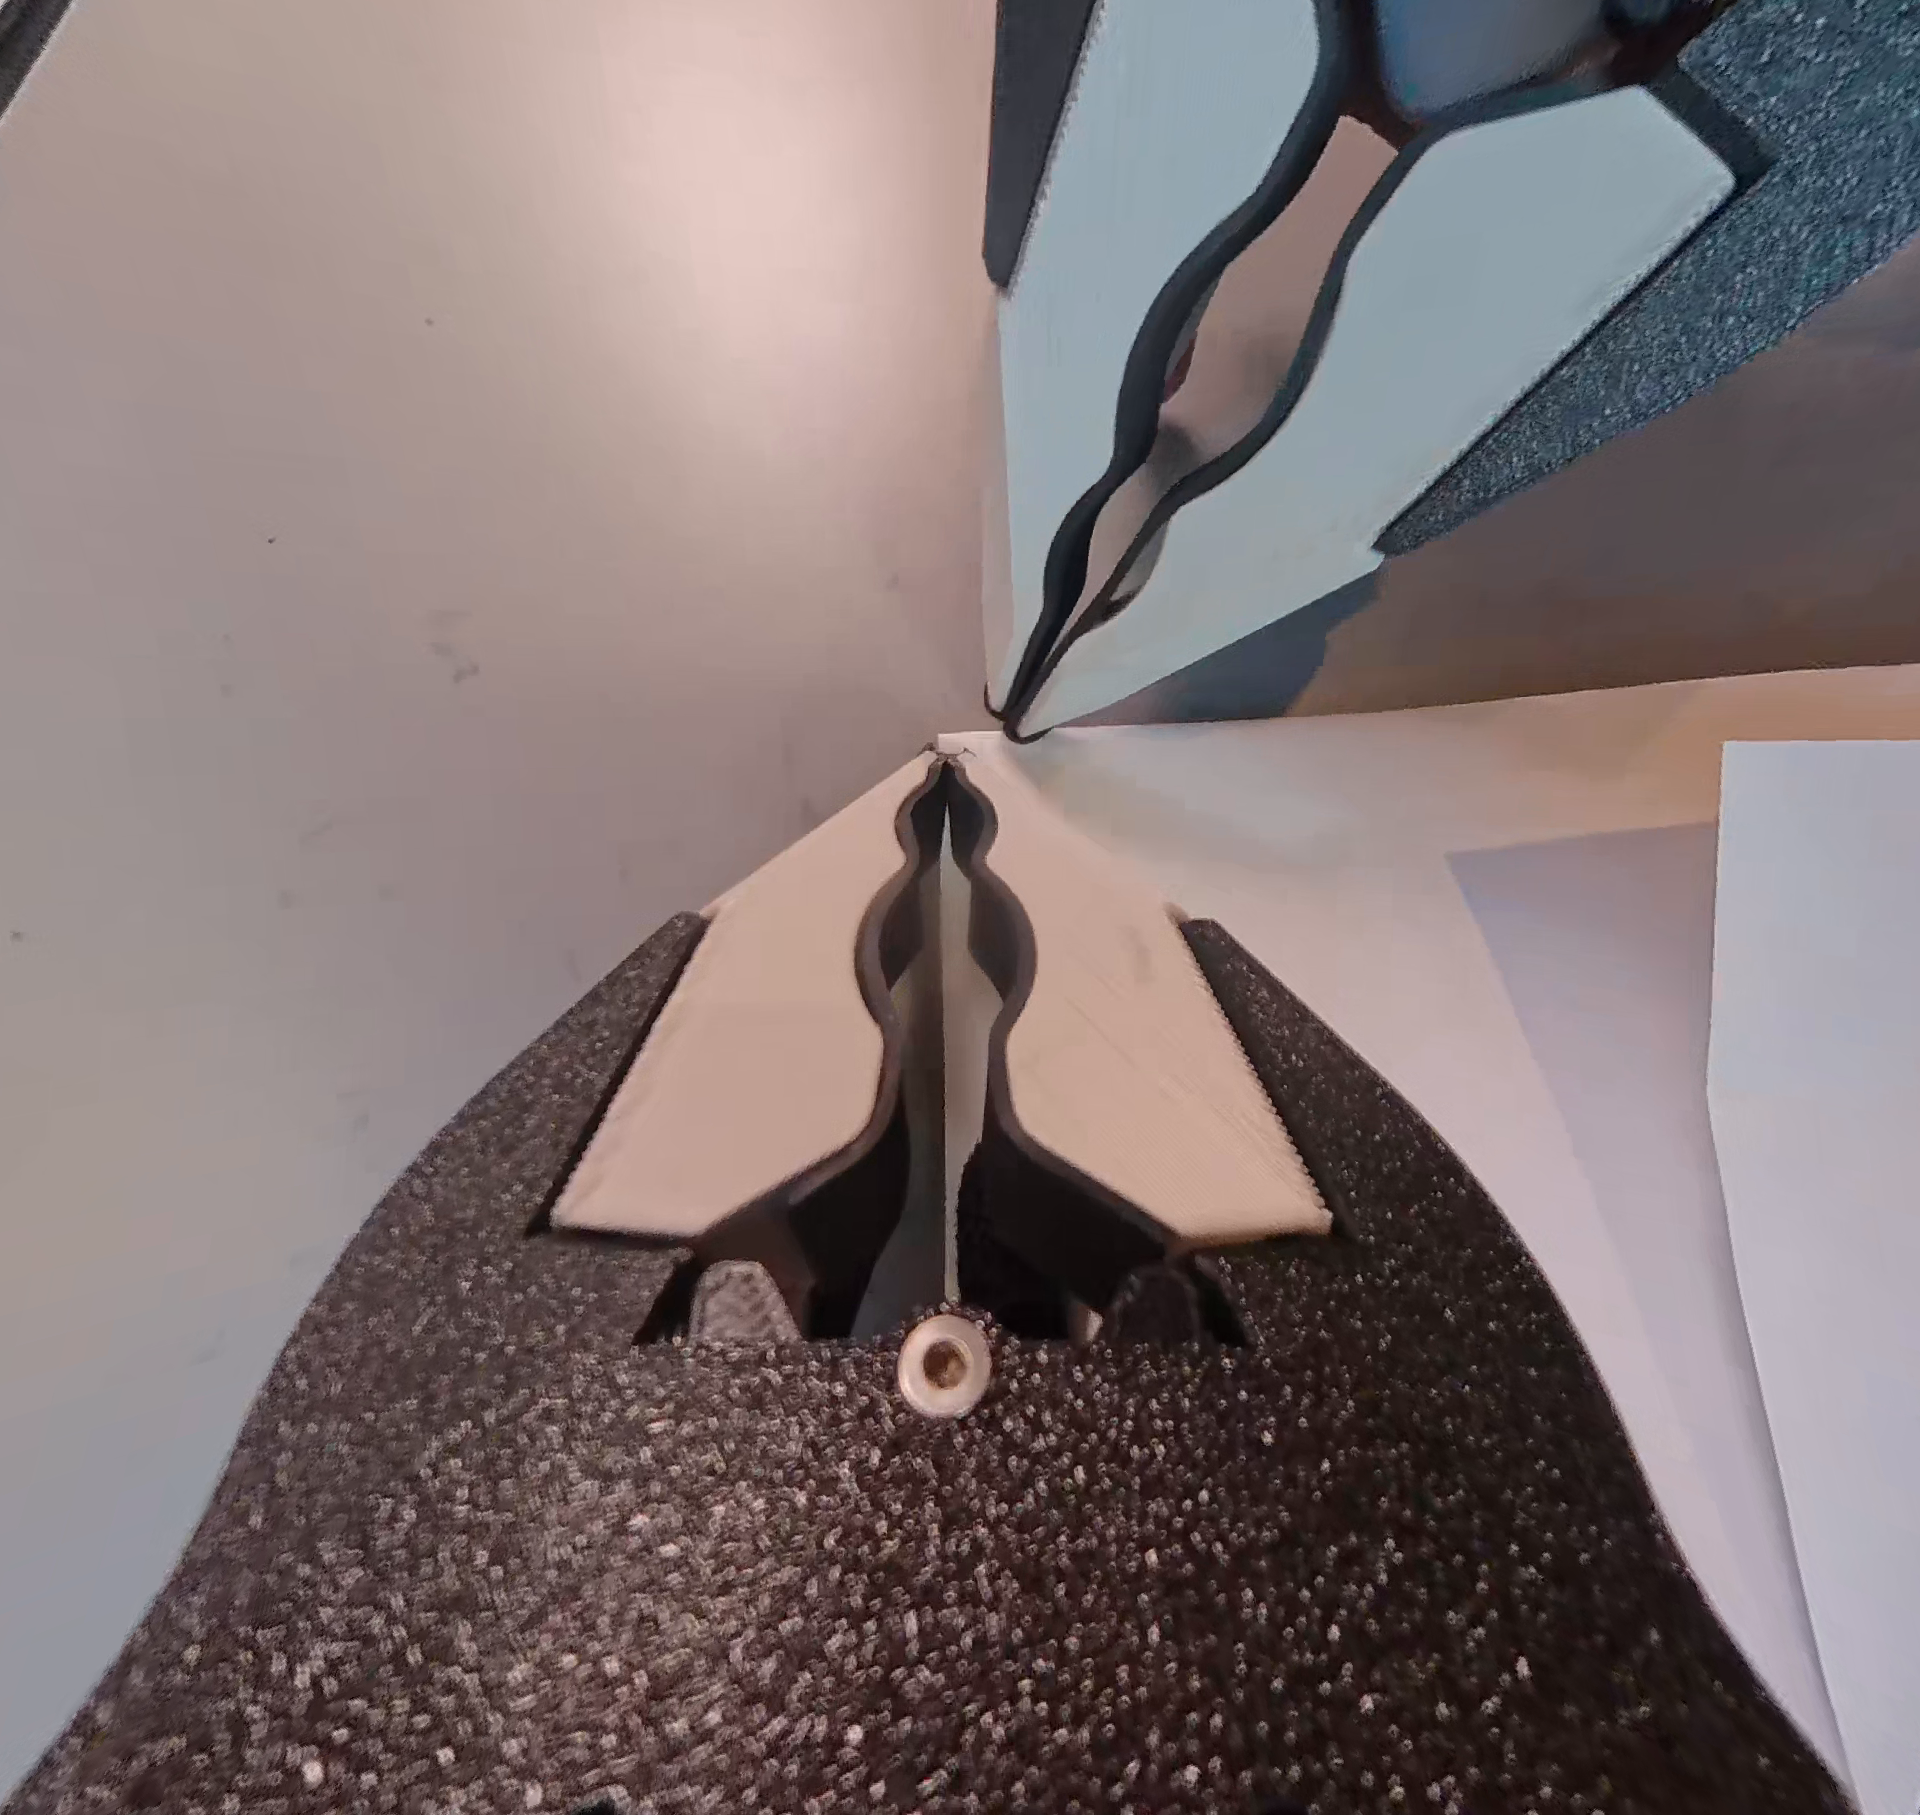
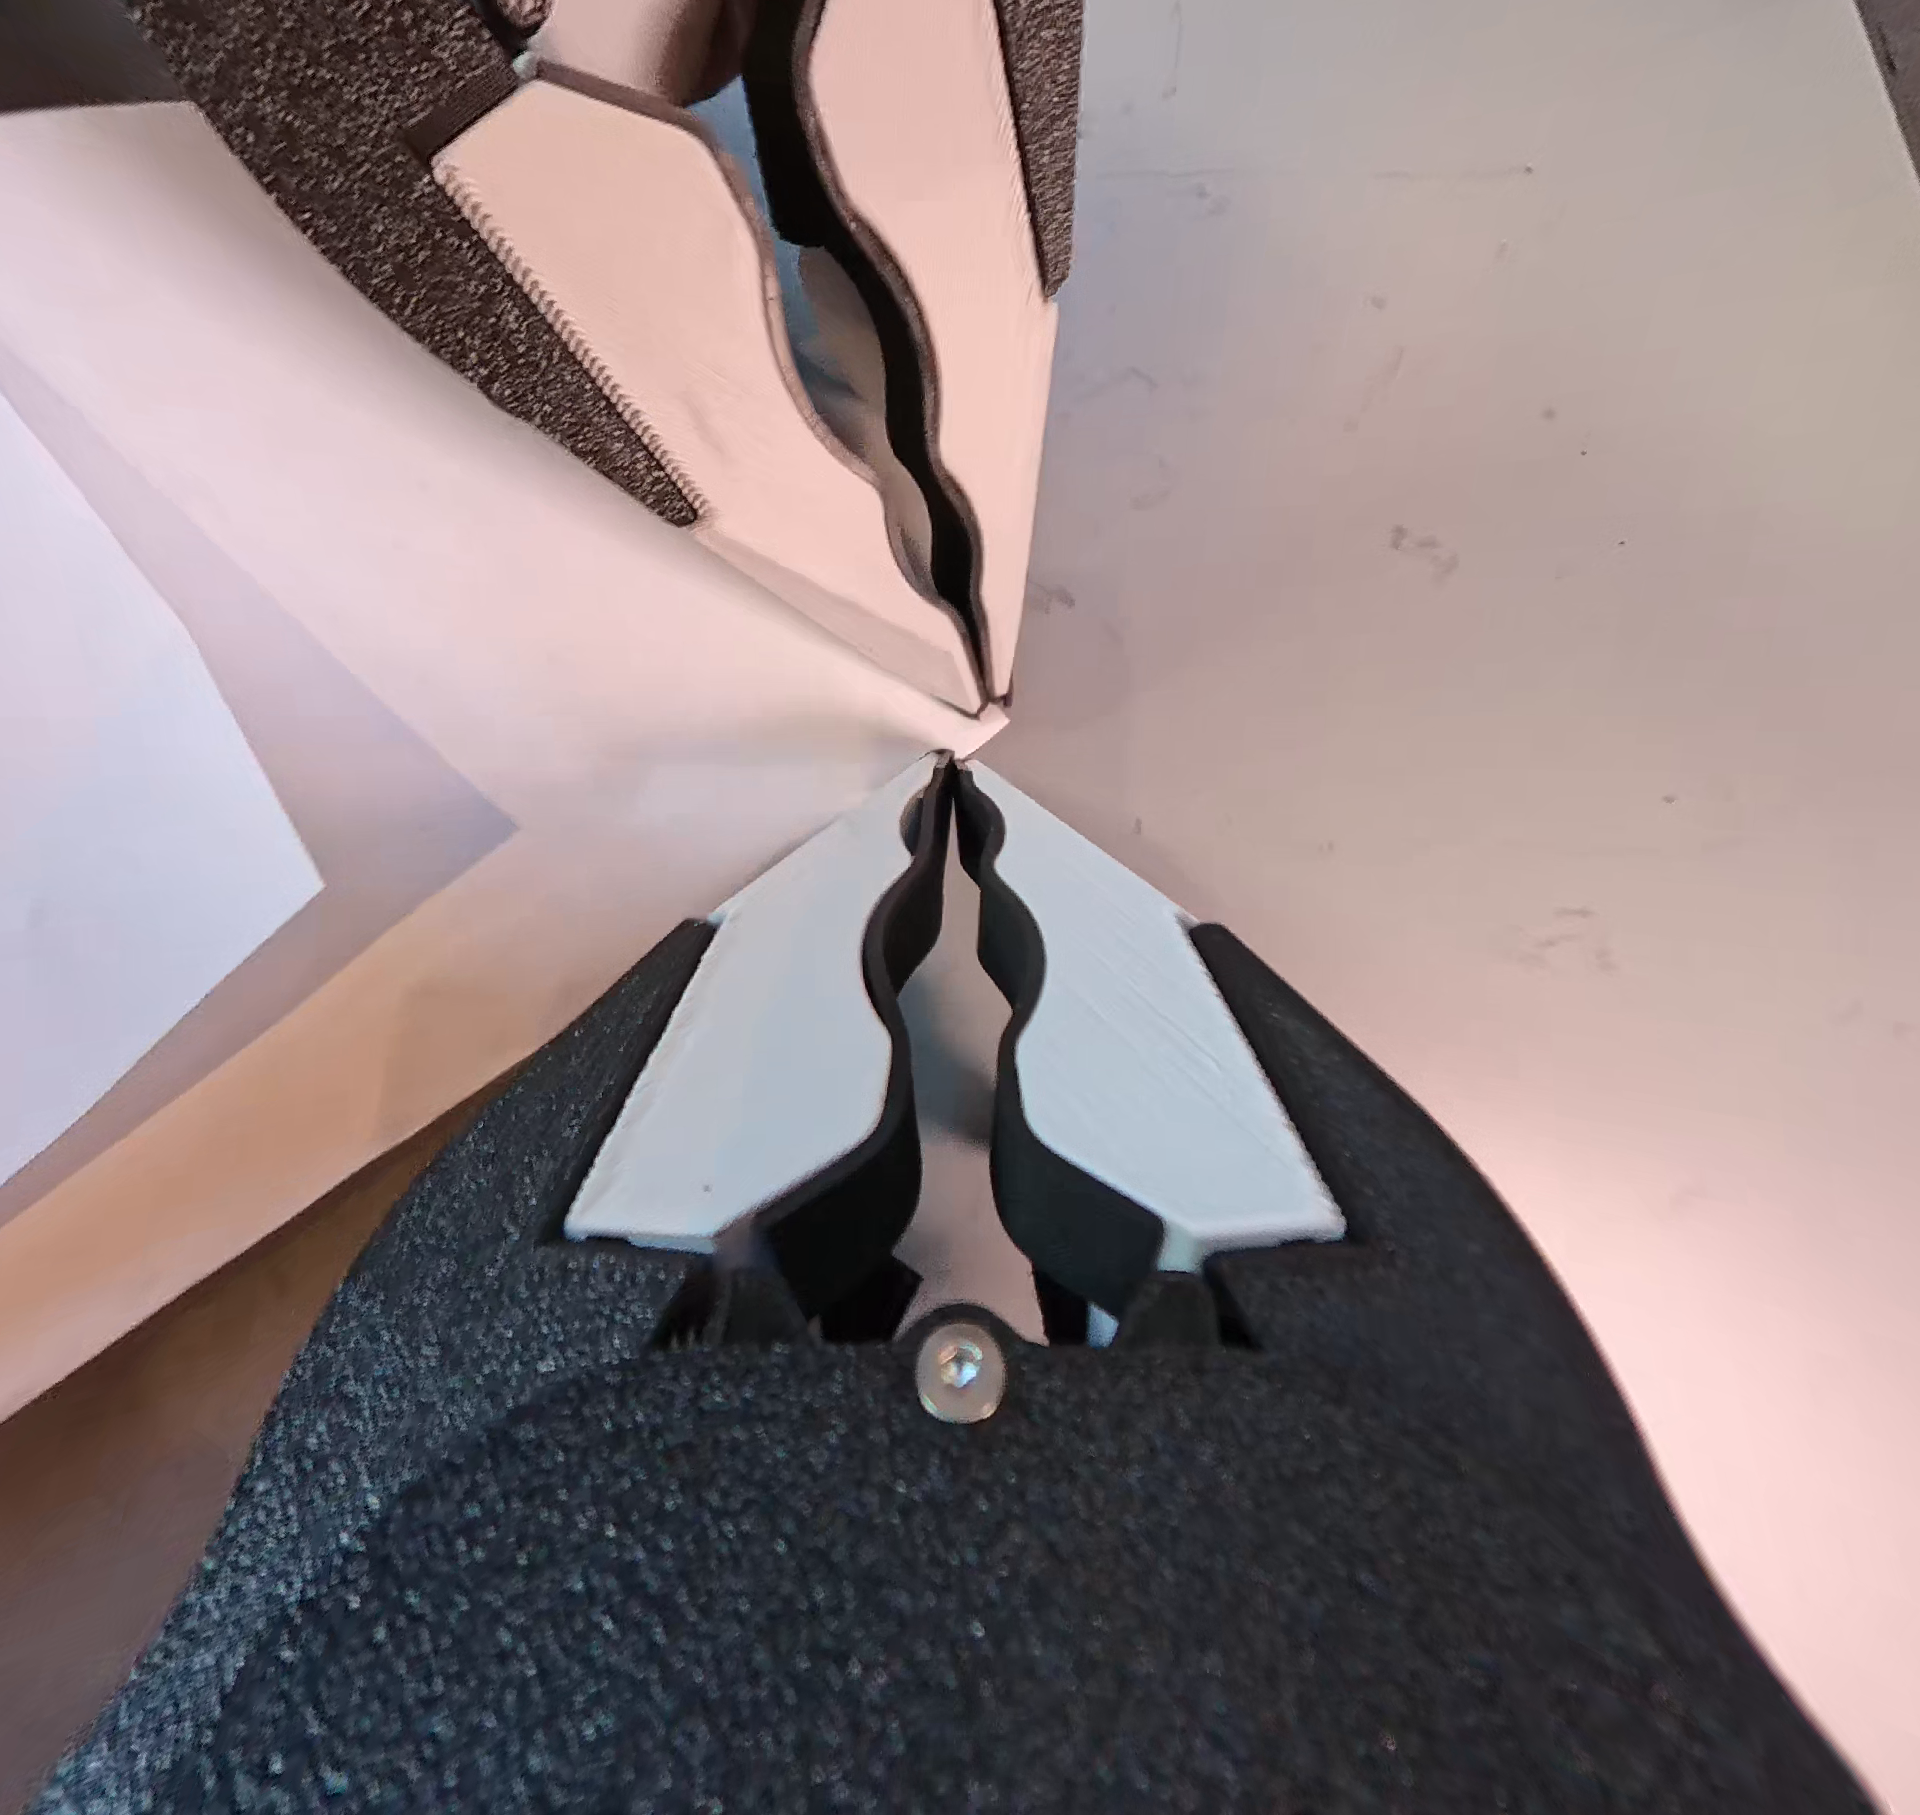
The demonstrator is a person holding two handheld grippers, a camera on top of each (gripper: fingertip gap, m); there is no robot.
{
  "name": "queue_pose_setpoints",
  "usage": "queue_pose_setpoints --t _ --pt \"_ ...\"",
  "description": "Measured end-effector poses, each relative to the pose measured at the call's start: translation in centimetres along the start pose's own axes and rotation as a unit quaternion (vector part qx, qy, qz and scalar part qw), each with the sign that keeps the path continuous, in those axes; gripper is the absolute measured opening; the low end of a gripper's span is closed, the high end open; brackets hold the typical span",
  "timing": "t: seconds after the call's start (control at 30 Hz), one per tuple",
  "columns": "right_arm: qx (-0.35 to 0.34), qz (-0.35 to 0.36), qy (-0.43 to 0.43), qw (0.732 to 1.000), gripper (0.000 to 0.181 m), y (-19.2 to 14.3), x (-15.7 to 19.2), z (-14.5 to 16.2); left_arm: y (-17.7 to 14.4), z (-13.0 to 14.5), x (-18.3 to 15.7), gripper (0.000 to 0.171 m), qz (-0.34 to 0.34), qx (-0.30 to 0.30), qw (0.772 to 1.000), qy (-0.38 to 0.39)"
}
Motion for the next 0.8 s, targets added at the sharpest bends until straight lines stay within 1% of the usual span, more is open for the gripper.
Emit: queue_pose_setpoints --t 0.17,0.3,0.53,0.67,0.73,0.8 --pt "0.013 0.022 -0.051 0.998 0.000 0.1 0.5 0.3 0.0 -0.1 0.0 0.000 -0.009 0.019 1.000 0.012" --pt "0.015 0.032 -0.089 0.995 0.000 0.0 0.5 0.3 0.0 -0.1 0.0 0.000 -0.011 0.015 1.000 0.005" --pt "0.045 0.075 -0.198 0.976 0.000 0.0 1.0 0.2 0.1 -0.2 0.0 0.000 -0.016 0.025 1.000 0.005" --pt "0.048 0.071 -0.215 0.973 0.000 0.0 1.1 0.2 0.0 -0.3 -0.1 0.000 0.009 0.020 0.999 -0.030" --pt "0.041 0.070 -0.226 0.971 0.000 0.0 1.1 0.3 -0.1 -1.0 -0.7 0.000 0.042 -0.003 0.998 -0.045" --pt "0.034 0.071 -0.232 0.970 0.000 0.0 1.2 0.4 0.2 -0.9 -0.8 0.000 0.043 0.000 0.998 -0.038"
Point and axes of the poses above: each gripper's, where its closed fingertips meet, y out along the fingers, z out of its underside, x = y × z across the jaws, the point moved 2 cm from there along -y, back along the fingers, and after that the axes turned 8 degrees about y, right-handed, at the moved point
